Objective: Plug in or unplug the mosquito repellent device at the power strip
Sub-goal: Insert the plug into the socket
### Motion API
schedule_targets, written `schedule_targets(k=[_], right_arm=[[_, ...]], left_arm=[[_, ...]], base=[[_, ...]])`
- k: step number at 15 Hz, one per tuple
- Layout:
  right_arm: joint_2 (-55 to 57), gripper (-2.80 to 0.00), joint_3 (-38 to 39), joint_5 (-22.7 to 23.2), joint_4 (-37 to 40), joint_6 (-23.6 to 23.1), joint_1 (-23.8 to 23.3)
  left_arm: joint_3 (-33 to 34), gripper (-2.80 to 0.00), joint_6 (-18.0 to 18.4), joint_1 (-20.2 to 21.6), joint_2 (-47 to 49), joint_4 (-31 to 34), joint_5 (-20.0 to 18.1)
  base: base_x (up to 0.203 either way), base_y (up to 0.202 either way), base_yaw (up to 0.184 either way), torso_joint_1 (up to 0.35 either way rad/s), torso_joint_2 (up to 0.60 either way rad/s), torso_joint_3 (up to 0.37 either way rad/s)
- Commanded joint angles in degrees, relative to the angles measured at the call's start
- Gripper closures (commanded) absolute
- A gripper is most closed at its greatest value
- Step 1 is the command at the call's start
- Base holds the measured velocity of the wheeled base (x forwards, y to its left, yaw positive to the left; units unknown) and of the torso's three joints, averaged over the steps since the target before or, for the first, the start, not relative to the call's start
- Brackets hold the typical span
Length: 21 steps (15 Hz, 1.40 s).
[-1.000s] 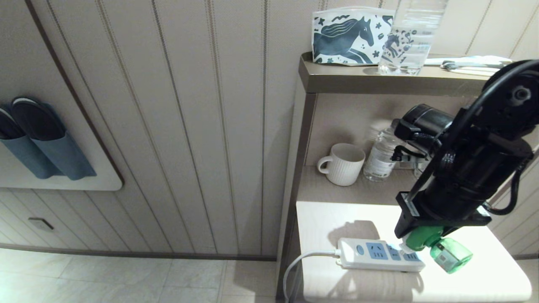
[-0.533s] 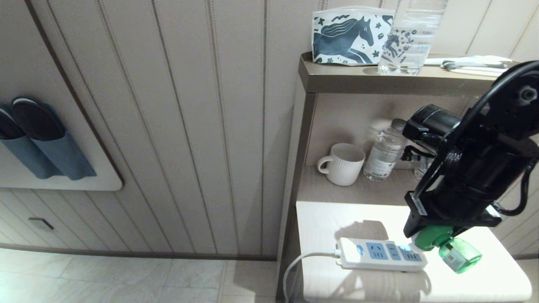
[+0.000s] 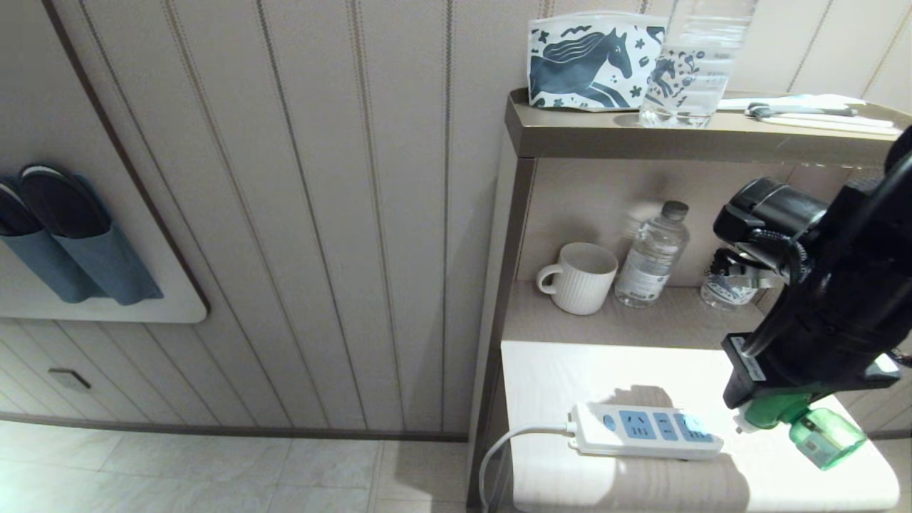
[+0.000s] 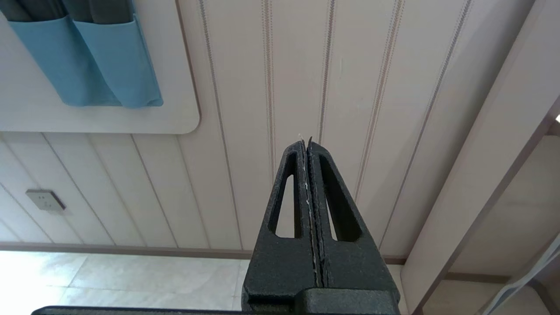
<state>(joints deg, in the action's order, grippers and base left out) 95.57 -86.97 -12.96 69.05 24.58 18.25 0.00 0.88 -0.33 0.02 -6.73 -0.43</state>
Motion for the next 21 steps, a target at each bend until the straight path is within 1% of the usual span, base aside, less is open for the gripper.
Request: schedule_targets(k=[1, 3, 4, 7, 13, 15, 18, 20, 21], right_arm=[[-0.80, 0.00, 2.77, 0.05, -0.11, 0.08, -0.14], [-1.24, 0.00, 4.86, 0.68, -4.43, -0.01, 0.71], [-1.25, 0.00, 4.46, 1.17, -5.73, -0.61, 1.68], [-0.46, 0.00, 4.26, 1.52, -5.69, -1.36, 2.11], [-2.93, 0.00, 12.50, 2.46, -6.02, -0.58, 0.83], [-3.29, 0.00, 12.59, 2.54, -6.00, 0.22, 1.00], [-2.94, 0.00, 9.26, 2.69, -6.04, 0.38, 1.17], [-3.30, 0.00, 8.57, 2.51, -5.75, 0.58, 1.00], [-3.28, 0.00, 8.64, 2.42, -5.60, 1.42, 0.98]], left_arm=[[0.00, 0.00, 0.00, 0.07, -0.02, -0.04, -0.01], [0.00, 0.00, 0.00, -0.02, -0.02, -0.04, -0.01], [0.00, 0.00, 0.00, -0.02, -0.02, -0.04, -0.01], [0.00, 0.00, 0.00, 0.05, -0.02, -0.04, -0.01], [0.00, 0.00, 0.00, 0.05, -0.02, -0.04, -0.01], [0.00, 0.00, 0.00, -0.02, -0.02, -0.04, -0.01], [0.00, 0.00, 0.00, -0.02, -0.02, -0.04, -0.01], [0.00, 0.00, 0.00, -0.02, -0.02, -0.04, -0.01], [0.00, 0.00, 0.00, -0.02, -0.02, -0.04, -0.01]], base=[[0.000, 0.000, 0.000, 0.000, 0.00, 0.000], [0.000, 0.000, 0.000, 0.000, 0.00, 0.000], [0.000, 0.000, 0.000, 0.000, 0.00, 0.000], [0.000, 0.000, 0.000, 0.000, 0.00, 0.000], [0.000, 0.000, 0.000, 0.000, 0.00, 0.000], [0.000, 0.000, 0.000, 0.000, 0.00, 0.000], [0.000, 0.000, 0.000, 0.000, 0.00, 0.000], [0.000, 0.000, 0.000, 0.000, 0.00, 0.000], [0.000, 0.000, 0.000, 0.000, 0.00, 0.000]])
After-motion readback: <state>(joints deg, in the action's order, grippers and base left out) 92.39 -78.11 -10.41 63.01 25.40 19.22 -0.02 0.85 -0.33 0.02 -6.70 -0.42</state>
